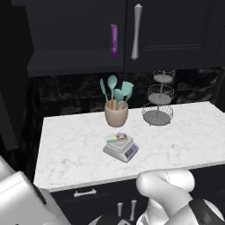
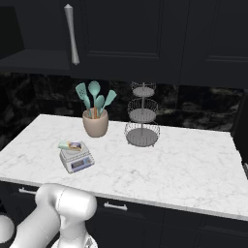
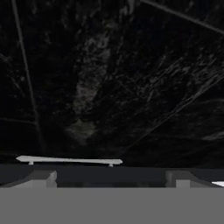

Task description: Pick the bar and place it on the digital scale for weighing, and close the cabinet.

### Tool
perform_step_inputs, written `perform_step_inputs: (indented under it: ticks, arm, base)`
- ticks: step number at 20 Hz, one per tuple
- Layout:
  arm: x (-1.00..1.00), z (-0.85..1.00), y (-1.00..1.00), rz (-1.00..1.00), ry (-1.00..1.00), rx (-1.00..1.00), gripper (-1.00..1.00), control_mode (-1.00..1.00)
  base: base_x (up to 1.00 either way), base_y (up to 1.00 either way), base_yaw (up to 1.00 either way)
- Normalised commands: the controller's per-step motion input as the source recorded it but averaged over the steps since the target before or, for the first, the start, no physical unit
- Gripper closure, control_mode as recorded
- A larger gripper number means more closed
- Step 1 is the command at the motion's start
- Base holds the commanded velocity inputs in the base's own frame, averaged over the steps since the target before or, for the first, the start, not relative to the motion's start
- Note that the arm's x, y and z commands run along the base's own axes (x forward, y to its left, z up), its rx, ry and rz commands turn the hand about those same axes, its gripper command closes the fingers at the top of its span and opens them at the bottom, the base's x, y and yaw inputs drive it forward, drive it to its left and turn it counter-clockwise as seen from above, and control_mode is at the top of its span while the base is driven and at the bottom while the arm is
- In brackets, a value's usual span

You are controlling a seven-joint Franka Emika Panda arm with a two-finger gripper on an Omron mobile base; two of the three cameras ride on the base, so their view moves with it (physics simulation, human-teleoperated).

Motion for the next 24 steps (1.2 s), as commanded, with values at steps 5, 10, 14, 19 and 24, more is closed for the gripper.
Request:
perform_step_inputs:
  ticks: [5, 10, 14, 19, 24]
  arm:
    - [0.41, -0.4, 0.34, 0.0, 0.14, 0.01, -1.0, -1.0]
    - [0.73, -0.63, 0.4, -0.04, 0.16, 0.03, -1.0, -1.0]
    - [0.91, -0.38, 0.41, -0.12, -0.04, -0.02, -1.0, -1.0]
    - [0.73, -0.39, 0.04, -0.02, -0.12, -0.02, -1.0, -1.0]
    - [0.4, -0.5, -0.09, 0.0, -0.48, -0.03, -1.0, -1.0]
  base:
    - [0.0, 0.0, 0.0]
    - [0.0, 0.0, 0.0]
    - [0.0, 0.0, 0.0]
    - [0.0, 0.0, 0.0]
    - [0.0, 0.0, 0.0]
